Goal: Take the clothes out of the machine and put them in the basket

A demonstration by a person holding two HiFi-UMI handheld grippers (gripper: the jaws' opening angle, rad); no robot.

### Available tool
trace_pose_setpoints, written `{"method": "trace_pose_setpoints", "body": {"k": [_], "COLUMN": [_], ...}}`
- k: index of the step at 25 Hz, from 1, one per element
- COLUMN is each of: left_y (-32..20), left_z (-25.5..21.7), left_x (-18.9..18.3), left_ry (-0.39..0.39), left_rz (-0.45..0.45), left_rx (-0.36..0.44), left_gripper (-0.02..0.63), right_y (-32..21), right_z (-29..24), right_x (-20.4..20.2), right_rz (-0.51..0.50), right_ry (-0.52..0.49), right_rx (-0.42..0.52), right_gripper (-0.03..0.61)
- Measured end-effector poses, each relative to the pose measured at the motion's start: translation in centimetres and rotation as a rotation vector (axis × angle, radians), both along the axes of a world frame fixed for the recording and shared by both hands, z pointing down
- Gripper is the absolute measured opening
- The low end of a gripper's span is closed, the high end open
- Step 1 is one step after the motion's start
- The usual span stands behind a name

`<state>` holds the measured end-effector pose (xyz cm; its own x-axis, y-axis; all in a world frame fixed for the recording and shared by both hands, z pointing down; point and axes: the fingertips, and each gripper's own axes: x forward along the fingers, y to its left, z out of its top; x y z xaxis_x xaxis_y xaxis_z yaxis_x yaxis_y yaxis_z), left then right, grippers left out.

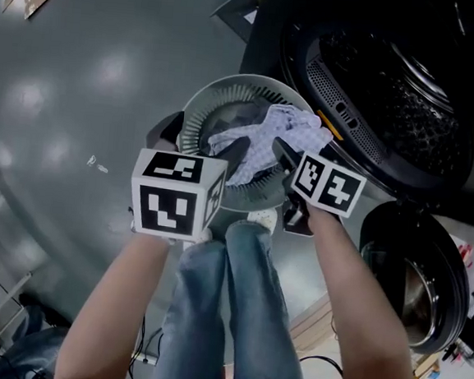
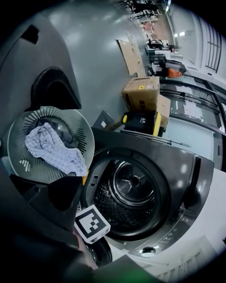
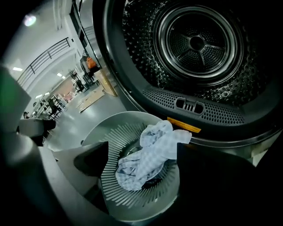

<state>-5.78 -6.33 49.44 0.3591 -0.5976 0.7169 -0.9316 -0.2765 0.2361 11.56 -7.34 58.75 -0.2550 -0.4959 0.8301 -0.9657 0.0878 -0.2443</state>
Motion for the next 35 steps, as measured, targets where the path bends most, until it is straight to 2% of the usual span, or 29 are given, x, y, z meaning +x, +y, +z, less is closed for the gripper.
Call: {"method": "trace_pose_setpoints", "body": {"k": [7, 12, 13, 15, 17, 19, 20, 21, 32, 35], "left_y": [-2.6, -4.0, -4.2, -4.6, -4.4, -4.0, -3.7, -3.4, 0.8, 1.3], "left_z": [4.5, 7.0, 7.2, 7.2, 6.8, 6.2, 5.8, 5.3, -1.8, -4.0], "left_x": [2.3, 2.9, 2.9, 2.8, 2.6, 2.6, 2.6, 2.6, 1.0, 0.3], "left_ry": [0.008, 0.002, -0.001, -0.007, -0.007, -0.003, -0.003, -0.006, -0.024, -0.024], "left_rz": [-0.011, -0.022, -0.022, -0.028, -0.041, -0.048, -0.047, -0.044, -0.03, -0.031], "left_rx": [-0.006, -0.017, -0.015, -0.009, -0.013, -0.024, -0.028, -0.031, -0.042, -0.024], "left_gripper": [0.449, 0.449, 0.449, 0.449, 0.448, 0.449, 0.448, 0.449, 0.448, 0.448], "right_y": [-3.7, -6.4, -6.7, -6.8, -6.0, -5.1, -4.6, -4.2, 1.2, 1.6], "right_z": [5.2, 7.6, 7.8, 7.8, 7.3, 6.3, 5.6, 4.9, -2.3, -5.0], "right_x": [4.2, 5.4, 5.5, 5.5, 5.3, 5.3, 5.1, 4.8, -2.9, -5.1], "right_rz": [0.005, 0.08, 0.088, 0.06, -0.034, -0.12, -0.142, -0.15, -0.188, -0.202], "right_ry": [0.099, 0.029, 0.021, 0.047, 0.138, 0.216, 0.222, 0.206, -0.065, -0.166], "right_rx": [-0.007, -0.003, -0.018, -0.048, -0.053, -0.042, -0.037, -0.036, -0.074, -0.042], "right_gripper": [0.468, 0.46, 0.426, 0.316, 0.212, 0.149, 0.055, 0.021, 0.015, 0.013]}}
